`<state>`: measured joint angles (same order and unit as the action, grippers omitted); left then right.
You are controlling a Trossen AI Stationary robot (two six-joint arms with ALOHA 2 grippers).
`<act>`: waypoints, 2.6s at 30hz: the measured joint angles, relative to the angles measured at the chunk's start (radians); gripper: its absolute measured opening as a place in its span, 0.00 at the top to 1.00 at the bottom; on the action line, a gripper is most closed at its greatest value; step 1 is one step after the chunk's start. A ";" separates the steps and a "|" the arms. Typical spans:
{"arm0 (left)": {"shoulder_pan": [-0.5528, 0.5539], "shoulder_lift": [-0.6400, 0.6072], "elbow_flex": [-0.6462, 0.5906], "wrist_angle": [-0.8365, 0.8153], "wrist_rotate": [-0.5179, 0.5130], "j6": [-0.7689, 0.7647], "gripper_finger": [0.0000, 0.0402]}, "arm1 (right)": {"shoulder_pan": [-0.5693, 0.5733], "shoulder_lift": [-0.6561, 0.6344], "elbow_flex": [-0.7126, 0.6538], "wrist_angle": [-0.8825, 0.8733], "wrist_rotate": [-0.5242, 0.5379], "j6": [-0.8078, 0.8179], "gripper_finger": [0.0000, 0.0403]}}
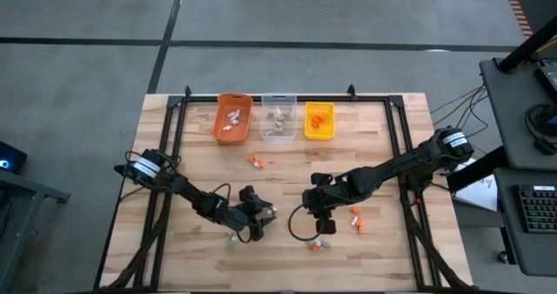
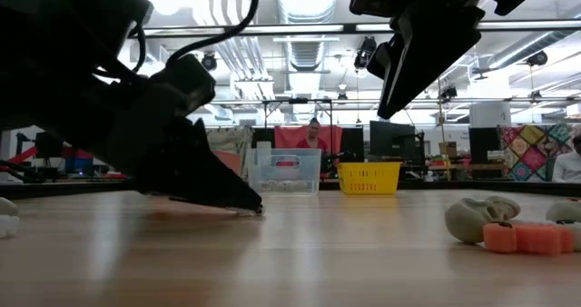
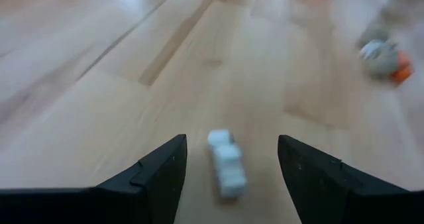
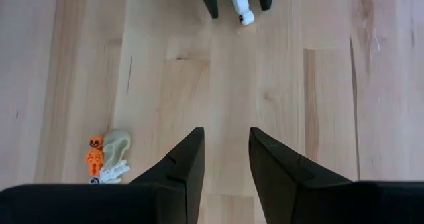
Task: Sort Halloween decoration
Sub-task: Put the white skeleton toy into the orange bin
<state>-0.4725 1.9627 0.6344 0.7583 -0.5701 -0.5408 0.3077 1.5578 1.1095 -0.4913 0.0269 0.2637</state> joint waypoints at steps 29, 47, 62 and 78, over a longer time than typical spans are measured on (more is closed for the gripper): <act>0.000 -0.167 -0.014 -0.251 0.037 -0.020 0.99 | 0.000 0.002 -0.002 0.011 0.108 -0.027 0.73; 0.428 -0.925 -0.020 -1.079 0.033 0.152 0.98 | -0.130 0.002 0.066 0.034 0.142 -0.115 0.73; 1.168 -0.901 -0.010 -1.066 0.378 0.516 0.98 | -0.296 0.002 0.073 0.063 0.142 -0.134 0.73; 1.204 -0.677 0.094 -1.044 0.374 0.616 0.87 | -0.341 0.004 0.073 0.207 0.165 -0.109 0.73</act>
<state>0.7315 1.2858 0.7283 -0.2859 -0.1963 0.0752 -0.0334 1.5620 1.1824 -0.2838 0.1921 0.1551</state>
